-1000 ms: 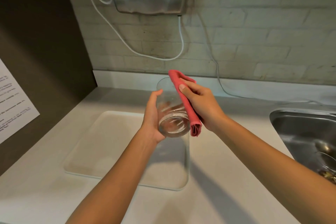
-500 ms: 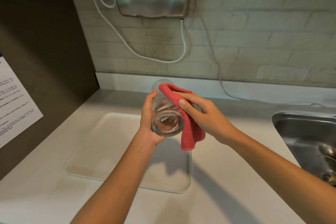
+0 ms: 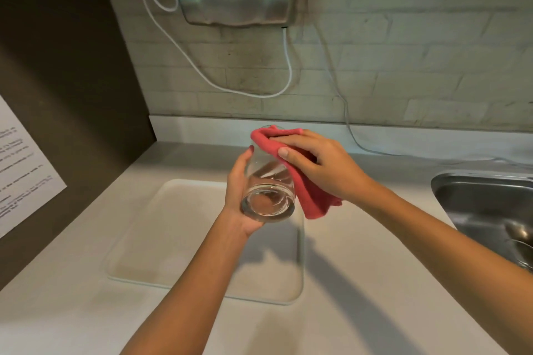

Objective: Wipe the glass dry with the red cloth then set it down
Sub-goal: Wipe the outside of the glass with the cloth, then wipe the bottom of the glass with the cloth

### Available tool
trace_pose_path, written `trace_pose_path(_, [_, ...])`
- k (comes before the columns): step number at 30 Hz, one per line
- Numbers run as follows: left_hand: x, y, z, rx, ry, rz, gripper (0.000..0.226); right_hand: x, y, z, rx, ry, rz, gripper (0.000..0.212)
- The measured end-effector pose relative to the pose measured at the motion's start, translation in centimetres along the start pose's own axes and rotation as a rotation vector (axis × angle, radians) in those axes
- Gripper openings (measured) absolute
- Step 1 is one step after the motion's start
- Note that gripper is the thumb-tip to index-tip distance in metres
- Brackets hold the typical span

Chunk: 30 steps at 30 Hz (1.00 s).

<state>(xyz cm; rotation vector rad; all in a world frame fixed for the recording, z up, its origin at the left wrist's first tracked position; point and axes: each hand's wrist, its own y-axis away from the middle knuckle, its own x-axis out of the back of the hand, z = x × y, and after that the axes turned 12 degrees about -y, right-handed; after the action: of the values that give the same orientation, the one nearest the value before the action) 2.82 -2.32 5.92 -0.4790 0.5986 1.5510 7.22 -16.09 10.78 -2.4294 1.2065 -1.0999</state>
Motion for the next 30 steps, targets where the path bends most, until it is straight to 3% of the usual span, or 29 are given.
trace_pose_path(6, [0.1, 0.1, 0.3, 0.003, -0.032, -0.02, 0.043, 0.1, 0.5, -1.0, 0.122, 0.123, -0.293, 0.029])
trace_pose_path(11, [0.0, -0.4, -0.4, -0.005, -0.097, 0.061, 0.036, 0.3, -0.7, -0.2, 0.003, 0.223, -0.174, 0.029])
trace_pose_path(13, [0.4, -0.5, -0.3, -0.018, -0.079, 0.035, 0.035, -0.5, 0.2, -0.4, 0.057, 0.243, -0.189, 0.028])
trace_pose_path(16, [0.9, -0.5, -0.2, 0.035, -0.069, 0.009, 0.05, -1.1, 1.4, -0.2, 0.14, 0.175, -0.226, 0.03])
trace_pose_path(19, [0.7, -0.6, -0.1, -0.03, -0.059, 0.03, 0.037, -0.7, 1.1, 0.6, -0.009, 0.111, -0.117, 0.029])
trace_pose_path(21, [0.1, -0.7, 0.1, -0.052, -0.09, 0.006, 0.042, -0.6, 1.0, 1.0, -0.103, 0.079, -0.05, 0.033])
trace_pose_path(27, [-0.3, -0.8, 0.1, -0.006, -0.08, -0.01, 0.055, -0.5, 0.8, 0.8, -0.158, 0.005, 0.002, 0.033])
trace_pose_path(30, [0.1, -1.1, 0.0, 0.065, -0.021, 0.074, 0.058, -0.4, 0.8, 1.0, -0.18, -0.04, 0.011, 0.033])
